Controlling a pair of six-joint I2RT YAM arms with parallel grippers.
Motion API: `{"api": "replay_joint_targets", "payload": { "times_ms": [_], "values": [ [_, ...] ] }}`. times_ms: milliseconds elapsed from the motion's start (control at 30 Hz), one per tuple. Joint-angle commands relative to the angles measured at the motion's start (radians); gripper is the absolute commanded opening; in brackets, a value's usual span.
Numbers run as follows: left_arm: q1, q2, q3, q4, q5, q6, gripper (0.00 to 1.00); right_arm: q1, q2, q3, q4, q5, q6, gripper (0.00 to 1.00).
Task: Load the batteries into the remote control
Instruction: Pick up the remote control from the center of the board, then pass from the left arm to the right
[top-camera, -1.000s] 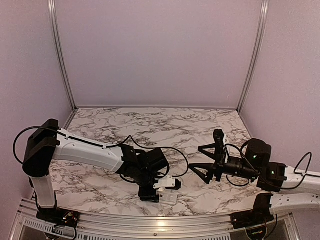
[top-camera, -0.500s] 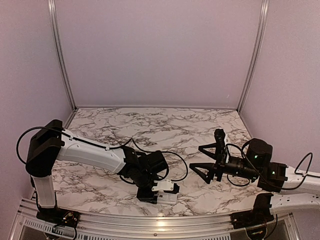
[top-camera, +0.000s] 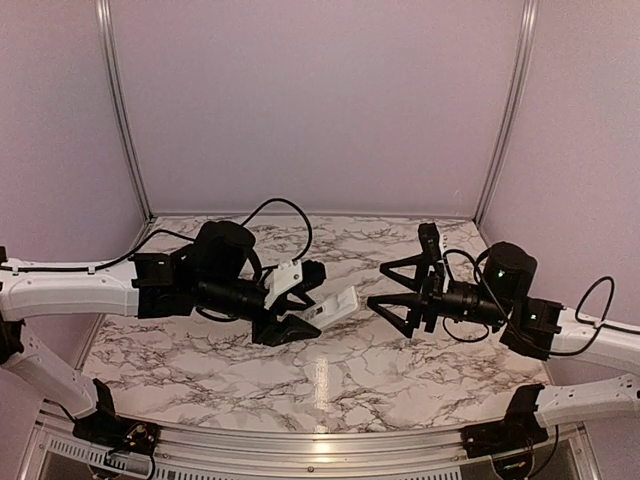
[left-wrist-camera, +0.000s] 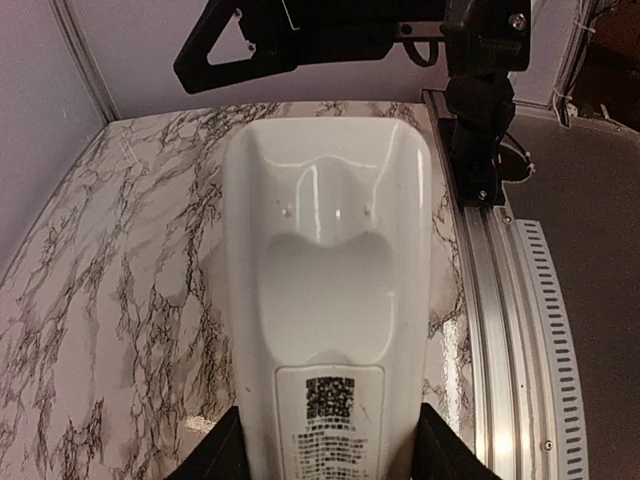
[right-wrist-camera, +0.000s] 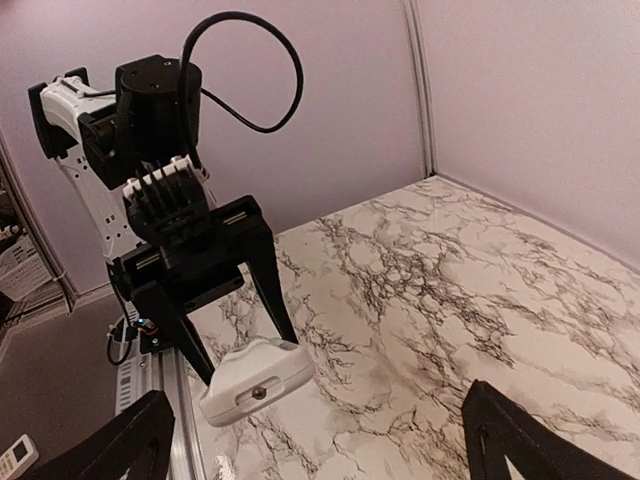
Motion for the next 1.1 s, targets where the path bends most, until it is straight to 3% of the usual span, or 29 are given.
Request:
{"api": "replay_joint_targets", "payload": {
  "times_ms": [0,233,533,667,967,1067],
  "values": [
    [0.021,-0.084,-0.057,0.215,0.121,-0.106,0.22,-0.008,0.050,0.055,0.204,-0.252,-0.019,0.96],
    [0.028,-0.164,-0.126,0.342,0.208,-0.188,0.23,0.022,0.142,0.134,0.300,-0.404,-0.061,0.93],
    [0.028,-0.177,-0.169,0.471,0.273,-0.251,0.23,0.131,0.263,0.231,0.314,-0.363,-0.108,0.86],
    [0.028,-0.176,-0.187,0.508,0.277,-0.261,0.23,0.137,0.293,0.244,0.352,-0.377,-0.083,0.71],
    [0.028,-0.174,-0.205,0.524,0.251,-0.256,0.23,0.141,0.339,0.255,0.401,-0.389,-0.030,0.52],
    [0.028,-0.176,-0.210,0.519,0.235,-0.252,0.23,0.140,0.344,0.257,0.400,-0.383,-0.020,0.42]
  ]
}}
